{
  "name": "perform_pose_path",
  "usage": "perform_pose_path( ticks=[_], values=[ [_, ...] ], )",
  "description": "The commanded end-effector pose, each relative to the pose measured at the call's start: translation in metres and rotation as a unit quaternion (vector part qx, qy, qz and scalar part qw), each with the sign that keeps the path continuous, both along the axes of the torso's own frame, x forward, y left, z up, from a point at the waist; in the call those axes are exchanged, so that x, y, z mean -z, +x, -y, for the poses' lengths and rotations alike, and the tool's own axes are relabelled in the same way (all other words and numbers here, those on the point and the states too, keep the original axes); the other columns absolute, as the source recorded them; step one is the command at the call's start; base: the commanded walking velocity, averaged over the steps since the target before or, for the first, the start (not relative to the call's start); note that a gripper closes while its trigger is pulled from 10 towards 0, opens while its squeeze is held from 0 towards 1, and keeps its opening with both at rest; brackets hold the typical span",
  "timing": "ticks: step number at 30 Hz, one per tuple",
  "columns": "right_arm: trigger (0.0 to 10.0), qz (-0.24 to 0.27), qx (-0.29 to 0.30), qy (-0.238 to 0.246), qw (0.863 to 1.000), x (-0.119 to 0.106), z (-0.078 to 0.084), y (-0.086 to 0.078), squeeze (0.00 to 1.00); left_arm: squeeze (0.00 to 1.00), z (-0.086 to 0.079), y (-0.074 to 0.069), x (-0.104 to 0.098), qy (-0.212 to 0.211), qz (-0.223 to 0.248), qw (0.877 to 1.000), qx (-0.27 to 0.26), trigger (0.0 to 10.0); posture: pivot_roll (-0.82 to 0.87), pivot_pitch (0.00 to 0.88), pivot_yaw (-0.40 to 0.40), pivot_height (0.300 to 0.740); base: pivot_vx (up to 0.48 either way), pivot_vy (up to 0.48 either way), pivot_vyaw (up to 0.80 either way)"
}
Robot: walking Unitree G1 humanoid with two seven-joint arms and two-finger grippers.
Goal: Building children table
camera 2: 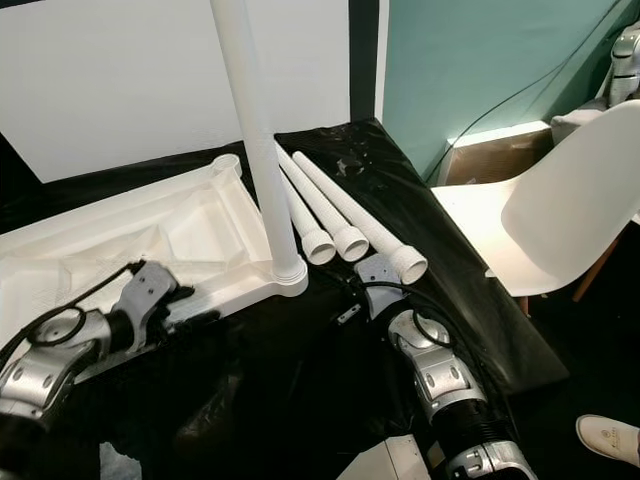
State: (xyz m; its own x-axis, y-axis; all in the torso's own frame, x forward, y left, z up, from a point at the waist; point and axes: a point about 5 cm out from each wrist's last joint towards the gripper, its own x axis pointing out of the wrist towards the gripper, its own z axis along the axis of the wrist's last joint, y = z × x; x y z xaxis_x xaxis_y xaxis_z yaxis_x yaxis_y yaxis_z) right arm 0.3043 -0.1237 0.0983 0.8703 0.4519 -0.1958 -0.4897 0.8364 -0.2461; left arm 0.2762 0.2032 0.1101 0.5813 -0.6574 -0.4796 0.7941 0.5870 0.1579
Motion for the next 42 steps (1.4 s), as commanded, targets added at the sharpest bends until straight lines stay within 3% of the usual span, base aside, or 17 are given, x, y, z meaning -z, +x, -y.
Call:
perform_pose_path(
  ticks=[1, 9, 11, 14, 15, 16, 17, 21, 23, 26, 29, 36, 37, 38, 42],
  values=[
    [10.0, -0.008, -0.002, 0.001, 1.0, 0.002, -0.004, -0.002, 0.0, 0.0, -0.002, -0.004, 0.001, 0.0, -0.023, 0.999, 0.025, 10.0, -0.1, 0.0, 0.089, 0.74, 0.0, 0.0, 0.0],
    [10.0, -0.01, -0.003, 0.002, 1.0, 0.001, -0.005, -0.004, 0.0, 0.0, -0.009, -0.011, 0.005, 0.001, -0.041, 0.999, 0.031, 10.0, -0.1, 0.0, 0.09, 0.74, 0.0, 0.0, 0.0],
    [10.0, -0.009, -0.002, 0.004, 1.0, 0.0, -0.006, -0.004, 0.0, 0.0, -0.026, -0.01, 0.016, 0.051, -0.068, 0.996, -0.002, 10.0, -0.1, 0.0, 0.092, 0.74, 0.0, 0.0, 0.0],
    [10.0, -0.009, -0.001, 0.005, 1.0, 0.0, -0.007, -0.004, 0.0, 0.0, -0.032, -0.011, 0.023, 0.074, -0.087, 0.993, -0.015, 10.0, -0.1, 0.0, 0.092, 0.74, 0.0, 0.0, 0.0],
    [10.0, -0.009, 0.0, 0.006, 1.0, -0.001, -0.007, -0.004, 0.0, 0.0, -0.033, -0.015, 0.028, 0.087, -0.107, 0.99, -0.009, 3.9, -0.1, 0.0, 0.095, 0.74, 0.0, 0.0, 0.0],
    [10.0, -0.009, 0.0, 0.006, 1.0, -0.001, -0.007, -0.004, 0.0, 0.0, -0.033, -0.015, 0.028, 0.087, -0.107, 0.99, -0.009, 3.9, -0.1, 0.0, 0.095, 0.74, 0.0, 0.0, 0.0],
    [10.0, -0.012, 0.004, 0.005, 1.0, 0.0, -0.006, -0.006, 0.0, 0.0, -0.022, -0.021, 0.031, 0.079, -0.122, 0.989, 0.02, 0.0, -0.11, 0.0, 0.098, 0.74, 0.0, 0.0, 0.0],
    [10.0, -0.015, 0.006, 0.005, 1.0, 0.0, -0.005, -0.008, 0.0, 0.0, -0.006, -0.019, 0.029, 0.055, -0.105, 0.992, 0.036, 0.0, -0.11, 0.0, 0.099, 0.74, 0.0, 0.0, 0.0],
    [10.0, -0.015, 0.006, 0.005, 1.0, 0.0, -0.005, -0.008, 0.0, 0.0, -0.006, -0.019, 0.029, 0.055, -0.105, 0.992, 0.036, 0.0, -0.11, 0.0, 0.099, 0.74, 0.0, 0.0, 0.0],
    [10.0, -0.017, 0.008, 0.004, 1.0, 0.0, -0.005, -0.008, 0.0, 0.0, 0.018, -0.014, 0.024, 0.016, -0.083, 0.995, 0.046, 0.0, -0.11, 0.0, 0.098, 0.74, 0.0, 0.0, 0.0],
    [10.0, -0.017, 0.008, 0.003, 1.0, -0.001, -0.004, -0.007, 0.0, 0.0, 0.027, -0.015, 0.024, 0.008, -0.084, 0.995, 0.059, 0.0, -0.11, 0.0, 0.099, 0.74, 0.0, 0.0, 0.0],
    [10.0, -0.02, 0.012, 0.003, 1.0, 0.0, -0.002, -0.007, 0.0, 0.0, 0.032, -0.023, 0.026, 0.005, -0.096, 0.993, 0.073, 0.0, -0.11, 0.0, 0.1, 0.74, 0.0, 0.0, 0.0],
    [10.0, -0.022, 0.012, 0.003, 1.0, 0.0, -0.002, -0.007, 0.0, 0.0, 0.03, -0.024, 0.027, 0.013, -0.096, 0.993, 0.069, 9.5, -0.11, 0.0, 0.099, 0.74, 0.0, 0.0, 0.0],
    [10.0, -0.024, 0.01, 0.003, 1.0, 0.001, -0.003, -0.008, 0.0, 0.0, 0.026, -0.023, 0.029, 0.028, -0.093, 0.994, 0.06, 10.0, -0.1, 0.0, 0.098, 0.74, 0.0, 0.0, 0.0],
    [10.0, -0.029, 0.001, 0.004, 1.0, 0.002, -0.006, -0.009, 0.0, 0.0, 0.015, -0.018, 0.031, 0.066, -0.081, 0.994, 0.041, 10.0, -0.1, 0.0, 0.098, 0.74, 0.0, 0.0, 0.0]
  ],
)
